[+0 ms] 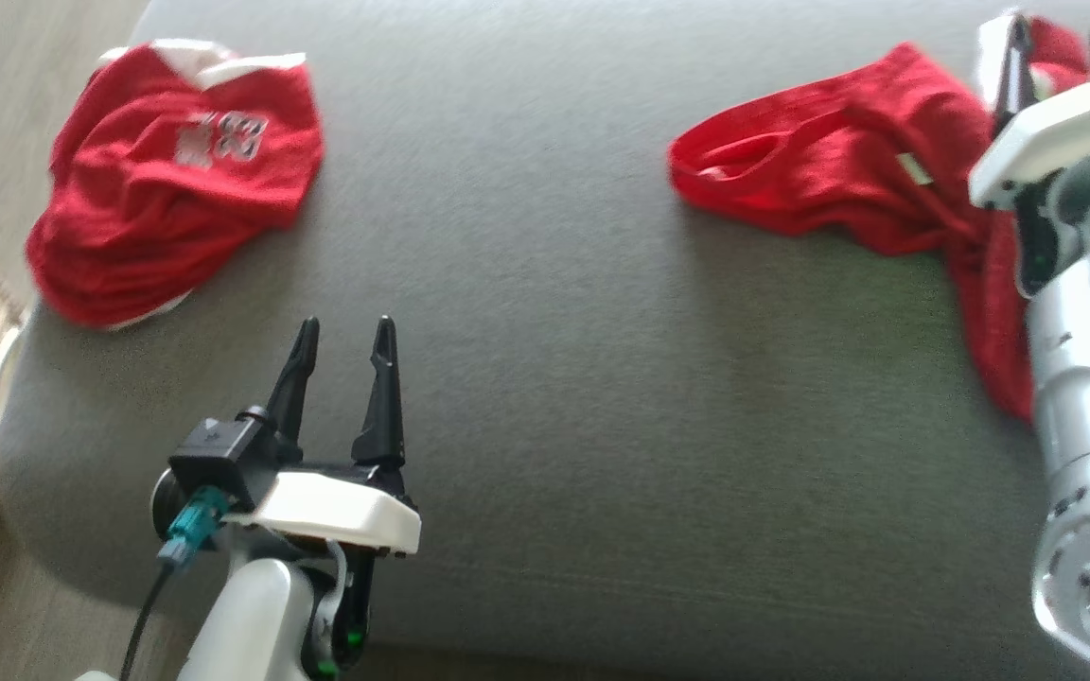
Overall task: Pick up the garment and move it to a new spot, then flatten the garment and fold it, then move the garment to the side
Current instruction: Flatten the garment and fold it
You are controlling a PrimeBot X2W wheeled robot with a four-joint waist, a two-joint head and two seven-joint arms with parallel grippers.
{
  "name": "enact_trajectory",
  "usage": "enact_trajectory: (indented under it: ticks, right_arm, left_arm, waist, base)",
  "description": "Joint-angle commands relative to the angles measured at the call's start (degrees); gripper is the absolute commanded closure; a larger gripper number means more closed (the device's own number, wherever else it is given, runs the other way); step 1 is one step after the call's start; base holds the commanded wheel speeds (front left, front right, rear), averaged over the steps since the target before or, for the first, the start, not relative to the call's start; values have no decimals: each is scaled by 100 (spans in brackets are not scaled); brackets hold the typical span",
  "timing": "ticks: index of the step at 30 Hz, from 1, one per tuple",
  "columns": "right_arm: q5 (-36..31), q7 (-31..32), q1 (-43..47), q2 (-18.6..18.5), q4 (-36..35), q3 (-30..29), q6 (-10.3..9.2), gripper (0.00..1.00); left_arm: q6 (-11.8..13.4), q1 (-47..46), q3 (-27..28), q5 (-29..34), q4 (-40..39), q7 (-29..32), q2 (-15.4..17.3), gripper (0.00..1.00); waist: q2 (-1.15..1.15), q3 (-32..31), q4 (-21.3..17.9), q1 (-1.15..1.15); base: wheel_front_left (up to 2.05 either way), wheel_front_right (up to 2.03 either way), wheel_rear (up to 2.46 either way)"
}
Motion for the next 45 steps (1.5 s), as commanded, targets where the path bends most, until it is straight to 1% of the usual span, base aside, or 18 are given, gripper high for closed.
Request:
enact_trajectory:
  ticks: [1, 3, 5, 8, 12, 14, 16, 18, 20, 23, 29, 33, 38, 42, 45]
  right_arm:
    - [158, -177, -2, 110, -348, 243, -2, 0]
    - [429, -298, 334, 231, -715, 496, -2, 0]
    - [566, -333, 878, 303, -1193, 979, -2, 0]
    - [912, -341, 1872, 349, -2347, 1446, -2, 0]
    - [1535, -343, 3185, 379, -3832, 1675, -2, 0]
    - [1637, -343, 3754, 385, -4496, 1908, -2, 0]
    - [1718, -343, 4278, 388, -5002, 2151, -2, 0]
    - [1862, -344, 4693, 390, -5345, 2399, -2, 0]
    - [2022, -344, 4992, 391, -5586, 2561, -2, 0]
    - [2184, -344, 5219, 391, -5774, 2639, -2, 0]
    - [2207, -344, 5185, 392, -5964, 2723, -2, 0]
    - [2218, -342, 5100, 392, -6097, 2794, -2, 0]
    - [2322, -314, 5173, 392, -6459, 2928, -2, 0]
    - [2391, -303, 5205, 392, -6625, 3023, -2, 0]
    - [2484, -311, 5122, 392, -6666, 3100, -2, 0]
  left_arm:
    - [11, -65, 234, 47, -227, -70, 18, 0]
    - [12, -13, 309, 49, -267, -70, 18, 0]
    - [19, 50, 372, 28, -306, -70, 18, 0]
    - [5, 141, 435, 64, -352, -70, 18, 0]
    - [6, 262, 538, 77, -417, -70, 18, 0]
    - [11, 324, 596, 53, -435, -70, 18, 0]
    - [9, 378, 633, 41, -435, -70, 18, 0]
    - [9, 412, 651, 44, -437, -70, 18, 0]
    - [-1, 427, 656, 53, -431, -70, 18, 0]
    - [-13, 414, 671, 79, -432, -70, 18, 0]
    - [-84, 233, 670, 160, -390, -70, 18, 0]
    - [-170, -31, 564, 200, -251, -70, 18, 0]
    - [-324, -725, 377, 314, 50, -70, 18, 0]
    - [-498, -1534, 186, 522, 665, -70, 18, 0]
    - [-548, -2240, 174, 610, 1187, -70, 33, 0]
  waist:
    - [0, -306, -334, 0]
    - [0, -473, -522, 0]
    - [0, -609, -687, 0]
    - [0, -756, -901, 0]
    - [0, -858, -1127, 0]
    - [0, -875, -1227, 0]
    - [0, -879, -1308, 0]
    - [0, -873, -1367, 0]
    - [0, -848, -1401, 0]
    - [0, -765, -1431, 0]
    - [0, -426, -1459, 0]
    - [0, -147, -1571, 0]
    - [0, 319, -1868, 0]
    - [0, 664, -2184, 0]
    - [0, 899, -2426, 0]
  base:
    - [0, 0, 0]
    - [0, 0, 0]
    - [0, 0, 0]
    - [0, 0, 0]
    - [0, 0, 0]
    - [0, 0, 0]
    - [0, 0, 0]
    - [0, 0, 0]
    - [0, 0, 0]
    - [0, 0, 0]
    - [0, 0, 0]
    - [0, 0, 0]
    - [0, 0, 0]
    - [0, 0, 0]
    - [0, 0, 0]
